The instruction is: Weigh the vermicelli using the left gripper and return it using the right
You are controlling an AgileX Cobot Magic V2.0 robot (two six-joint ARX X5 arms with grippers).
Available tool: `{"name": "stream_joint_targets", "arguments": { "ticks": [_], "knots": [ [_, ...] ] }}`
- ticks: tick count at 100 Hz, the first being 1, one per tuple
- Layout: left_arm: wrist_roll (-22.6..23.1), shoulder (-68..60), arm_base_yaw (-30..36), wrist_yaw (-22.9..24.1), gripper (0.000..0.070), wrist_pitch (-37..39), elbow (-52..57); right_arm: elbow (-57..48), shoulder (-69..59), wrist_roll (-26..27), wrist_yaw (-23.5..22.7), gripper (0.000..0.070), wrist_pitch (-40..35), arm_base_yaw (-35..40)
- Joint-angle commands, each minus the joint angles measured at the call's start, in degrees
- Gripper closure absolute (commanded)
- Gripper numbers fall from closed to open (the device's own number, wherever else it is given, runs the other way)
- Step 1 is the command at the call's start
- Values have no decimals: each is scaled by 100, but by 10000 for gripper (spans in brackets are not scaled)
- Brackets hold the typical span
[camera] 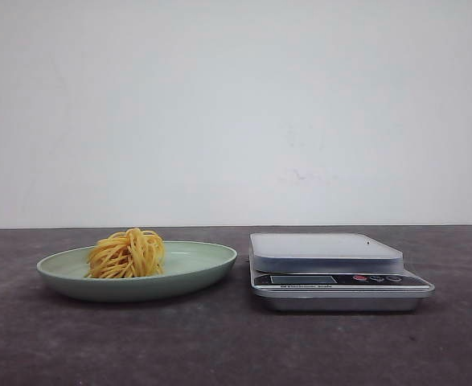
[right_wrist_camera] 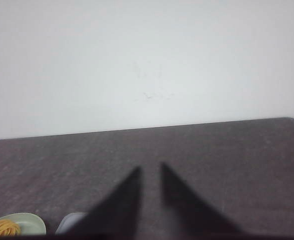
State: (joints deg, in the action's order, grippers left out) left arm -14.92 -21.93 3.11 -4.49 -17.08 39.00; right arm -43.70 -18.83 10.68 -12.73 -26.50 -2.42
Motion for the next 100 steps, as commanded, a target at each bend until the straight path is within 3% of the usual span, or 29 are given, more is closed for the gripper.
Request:
{"name": "stream_joint_targets", "arguments": {
  "ticks": [1, 6, 10, 25, 55, 78, 100],
  "knots": [
    [118, -11, -4, -83, 382, -17, 72, -160, -13, -107, -120, 220, 48, 2],
    [118, -15, -4, -186, 259, -63, 72, -214, -15, -105, -210, 165, 24, 2],
    [118, -26, -4, -308, 230, -94, 72, -249, -15, -107, -258, 165, 2, 2],
    [-4, -321, 26, -791, 279, -74, 85, -352, -17, -103, -398, 165, -114, 2],
    [-518, -2465, 732, -785, 264, 479, 479, -367, -31, -81, -437, 165, -181, 2],
    [-516, -4457, 1683, -299, 265, 586, 1163, -367, -214, -57, -446, 165, -317, 2],
    [-577, -5875, 2155, 216, 265, 481, 1617, -367, -289, -66, -439, 165, -319, 2]
  ]
}}
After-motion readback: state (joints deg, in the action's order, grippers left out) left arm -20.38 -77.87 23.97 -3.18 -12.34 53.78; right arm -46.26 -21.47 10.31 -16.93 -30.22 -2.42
